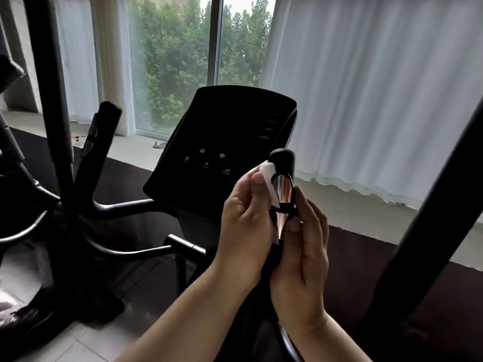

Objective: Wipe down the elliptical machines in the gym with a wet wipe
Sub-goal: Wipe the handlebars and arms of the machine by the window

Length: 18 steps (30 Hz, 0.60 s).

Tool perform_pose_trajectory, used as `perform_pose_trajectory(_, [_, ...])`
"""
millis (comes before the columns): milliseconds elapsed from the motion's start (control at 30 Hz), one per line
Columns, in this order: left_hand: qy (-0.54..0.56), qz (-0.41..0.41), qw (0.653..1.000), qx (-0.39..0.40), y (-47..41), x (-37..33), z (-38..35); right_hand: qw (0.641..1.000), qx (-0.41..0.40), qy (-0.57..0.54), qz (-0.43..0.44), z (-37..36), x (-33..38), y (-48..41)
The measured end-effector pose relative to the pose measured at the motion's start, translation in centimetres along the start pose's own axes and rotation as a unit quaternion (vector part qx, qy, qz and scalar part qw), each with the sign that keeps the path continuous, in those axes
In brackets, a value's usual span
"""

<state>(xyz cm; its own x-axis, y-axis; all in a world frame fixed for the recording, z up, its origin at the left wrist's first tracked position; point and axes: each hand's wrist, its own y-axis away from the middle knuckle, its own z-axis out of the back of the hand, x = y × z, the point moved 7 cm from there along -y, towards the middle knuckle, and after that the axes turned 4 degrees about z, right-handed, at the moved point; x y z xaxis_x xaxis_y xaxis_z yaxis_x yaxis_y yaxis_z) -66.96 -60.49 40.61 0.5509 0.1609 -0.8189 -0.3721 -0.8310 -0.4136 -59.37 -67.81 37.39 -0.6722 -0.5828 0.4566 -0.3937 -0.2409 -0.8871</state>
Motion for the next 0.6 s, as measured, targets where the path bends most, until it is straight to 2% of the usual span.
perform_pose_trajectory(100, [-0.123,-0.129,0.984,-0.018,1.9,0.2,0.6,1.0,-0.005,-0.015,-0.01,0.2,-0.6,0.4])
perform_pose_trajectory(167, [-0.215,-0.23,0.949,-0.028,3.8,0.9,1.1,0.998,0.003,-0.058,-0.022,0.2,-1.1,0.8])
perform_pose_trajectory(233, [-0.252,-0.296,0.921,-0.002,4.6,1.4,0.7,0.993,0.007,-0.11,-0.042,0.1,-1.5,1.0])
perform_pose_trajectory(400, [-0.305,-0.35,0.884,0.049,0.6,-2.0,-1.7,0.987,0.001,-0.151,-0.063,-0.1,-1.3,1.4])
perform_pose_trajectory(500, [-0.308,-0.346,0.885,0.038,-0.4,-2.8,-2.0,0.987,0.007,-0.148,-0.061,-0.1,-1.6,1.6])
perform_pose_trajectory(600, [-0.317,-0.34,0.883,0.06,2.1,-0.2,-1.2,0.983,-0.016,-0.161,-0.09,0.2,-2.5,2.1])
